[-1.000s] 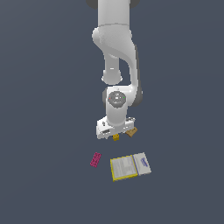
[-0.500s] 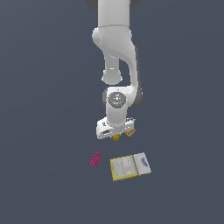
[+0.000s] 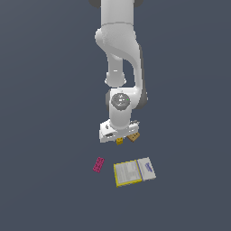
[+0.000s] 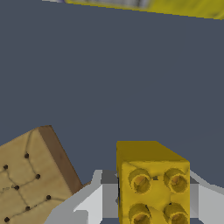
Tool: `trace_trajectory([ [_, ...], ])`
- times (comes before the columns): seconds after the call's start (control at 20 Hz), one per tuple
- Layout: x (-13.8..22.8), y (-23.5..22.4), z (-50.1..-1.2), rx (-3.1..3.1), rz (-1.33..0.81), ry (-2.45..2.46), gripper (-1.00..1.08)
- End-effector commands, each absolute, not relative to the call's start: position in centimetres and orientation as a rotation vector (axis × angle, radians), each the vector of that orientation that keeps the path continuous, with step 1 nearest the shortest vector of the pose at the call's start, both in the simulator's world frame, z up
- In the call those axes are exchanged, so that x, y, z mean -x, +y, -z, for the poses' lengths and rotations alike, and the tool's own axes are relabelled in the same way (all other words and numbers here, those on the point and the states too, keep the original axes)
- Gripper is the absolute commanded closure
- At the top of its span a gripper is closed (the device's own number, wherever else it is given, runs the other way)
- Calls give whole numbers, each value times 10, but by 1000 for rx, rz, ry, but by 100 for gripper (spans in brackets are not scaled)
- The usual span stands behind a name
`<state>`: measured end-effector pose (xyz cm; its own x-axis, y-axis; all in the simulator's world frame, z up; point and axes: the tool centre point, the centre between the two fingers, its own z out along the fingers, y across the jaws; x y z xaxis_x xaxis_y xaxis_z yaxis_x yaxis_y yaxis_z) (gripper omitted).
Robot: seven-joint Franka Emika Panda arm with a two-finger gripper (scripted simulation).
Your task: Pick up a designated object from a clutter of objects.
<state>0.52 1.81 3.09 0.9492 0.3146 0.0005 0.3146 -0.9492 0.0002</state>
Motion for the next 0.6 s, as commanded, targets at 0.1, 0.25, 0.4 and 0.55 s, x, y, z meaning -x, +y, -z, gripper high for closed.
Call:
trace_trajectory([
  [0.1, -5, 17, -49, -3101, -3, 500, 108],
  [0.25, -5, 16, -67, -3101, -3, 500, 108],
  [0.4, -4, 14, -90, -3101, -3, 500, 108],
  [0.55, -4, 13, -117, -3101, -2, 501, 108],
])
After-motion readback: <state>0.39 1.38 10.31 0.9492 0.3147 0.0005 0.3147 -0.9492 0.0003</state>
